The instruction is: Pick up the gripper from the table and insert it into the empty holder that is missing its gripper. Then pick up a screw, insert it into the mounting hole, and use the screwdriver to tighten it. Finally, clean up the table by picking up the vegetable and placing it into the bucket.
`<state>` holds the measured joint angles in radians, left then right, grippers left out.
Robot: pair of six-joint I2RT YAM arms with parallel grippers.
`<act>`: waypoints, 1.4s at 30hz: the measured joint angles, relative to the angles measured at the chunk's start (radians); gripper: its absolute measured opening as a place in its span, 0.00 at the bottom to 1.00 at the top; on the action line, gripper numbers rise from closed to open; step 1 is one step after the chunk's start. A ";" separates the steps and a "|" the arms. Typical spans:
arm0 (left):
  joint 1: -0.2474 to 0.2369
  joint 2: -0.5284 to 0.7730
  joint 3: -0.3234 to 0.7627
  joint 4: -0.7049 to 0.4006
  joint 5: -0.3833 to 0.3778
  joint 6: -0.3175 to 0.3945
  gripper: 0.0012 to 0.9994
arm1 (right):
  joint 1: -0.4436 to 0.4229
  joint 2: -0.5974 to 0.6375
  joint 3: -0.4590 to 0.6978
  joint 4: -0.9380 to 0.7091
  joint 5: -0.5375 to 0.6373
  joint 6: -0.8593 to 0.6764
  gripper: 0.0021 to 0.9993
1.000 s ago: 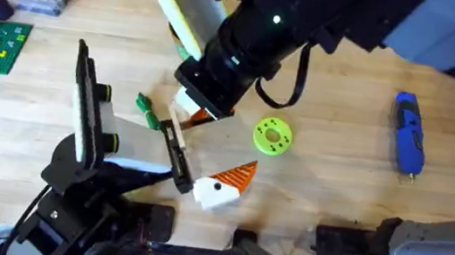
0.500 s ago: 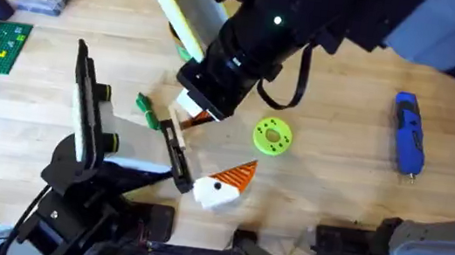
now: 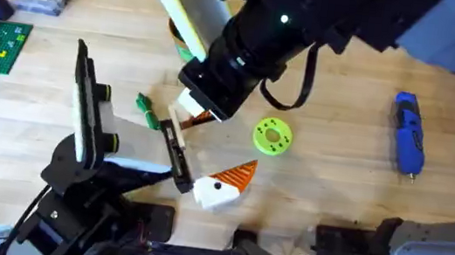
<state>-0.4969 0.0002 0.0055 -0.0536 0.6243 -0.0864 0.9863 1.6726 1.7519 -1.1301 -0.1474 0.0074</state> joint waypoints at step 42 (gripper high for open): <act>0.000 0.000 0.000 0.000 -0.019 -0.014 0.99 | 0.000 0.069 0.005 0.044 -0.003 -0.001 0.00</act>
<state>-0.4969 0.0001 0.0055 -0.0532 0.6056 -0.1005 0.9863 1.7416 1.7569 -1.0866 -0.1505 0.0067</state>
